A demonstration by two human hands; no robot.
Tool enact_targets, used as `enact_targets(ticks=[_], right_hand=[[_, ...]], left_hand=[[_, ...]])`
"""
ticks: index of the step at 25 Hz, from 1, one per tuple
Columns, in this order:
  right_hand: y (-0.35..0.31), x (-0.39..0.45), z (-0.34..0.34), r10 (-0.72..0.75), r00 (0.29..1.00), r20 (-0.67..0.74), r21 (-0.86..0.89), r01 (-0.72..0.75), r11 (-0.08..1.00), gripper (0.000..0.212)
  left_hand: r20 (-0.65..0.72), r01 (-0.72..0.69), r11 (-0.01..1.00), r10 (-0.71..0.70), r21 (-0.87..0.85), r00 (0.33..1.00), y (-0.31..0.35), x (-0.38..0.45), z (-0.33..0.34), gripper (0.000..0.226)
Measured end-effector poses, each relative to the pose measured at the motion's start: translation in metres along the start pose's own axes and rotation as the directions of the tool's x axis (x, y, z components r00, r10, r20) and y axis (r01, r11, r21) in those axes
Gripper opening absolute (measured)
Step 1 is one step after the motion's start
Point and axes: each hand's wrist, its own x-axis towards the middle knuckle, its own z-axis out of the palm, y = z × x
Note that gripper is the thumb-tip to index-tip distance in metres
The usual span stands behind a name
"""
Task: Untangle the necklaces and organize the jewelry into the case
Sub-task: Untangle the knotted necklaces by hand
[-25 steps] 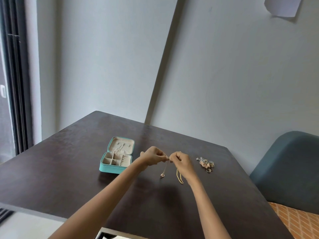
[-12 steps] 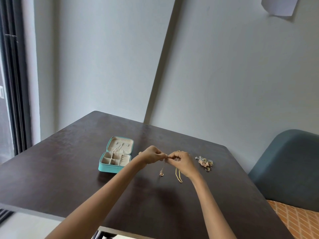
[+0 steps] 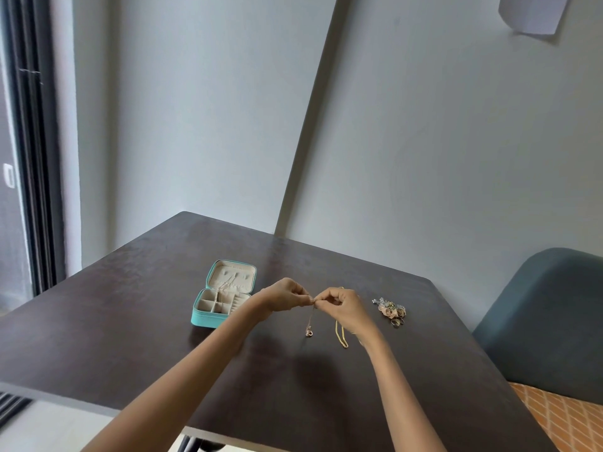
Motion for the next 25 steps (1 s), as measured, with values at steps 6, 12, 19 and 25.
enact_targets(ticks=[6,12,19,25], right_hand=[[0.002,-0.002,-0.002,0.014,1.0,-0.005,0.024,-0.014,1.0,0.01],[-0.007,-0.002,-0.004,-0.021,0.998,-0.064,-0.287,0.002,0.958,0.018],[-0.018,-0.002,0.002,0.049,0.997,-0.056,-0.329,-0.064,0.942,0.022],[-0.014,-0.002,0.01,0.185,0.981,0.062,-0.098,-0.178,0.979,0.027]], left_hand=[[-0.097,0.002,0.994,0.009,0.11,0.995,-0.005,0.006,0.004,0.018],[-0.118,0.05,0.936,-0.009,0.349,0.993,0.011,-0.002,0.006,0.025],[-0.119,0.027,0.934,0.017,0.357,0.993,0.016,-0.003,0.01,0.04],[-0.066,-0.04,0.953,0.063,0.3,0.996,0.012,-0.001,0.015,0.022]])
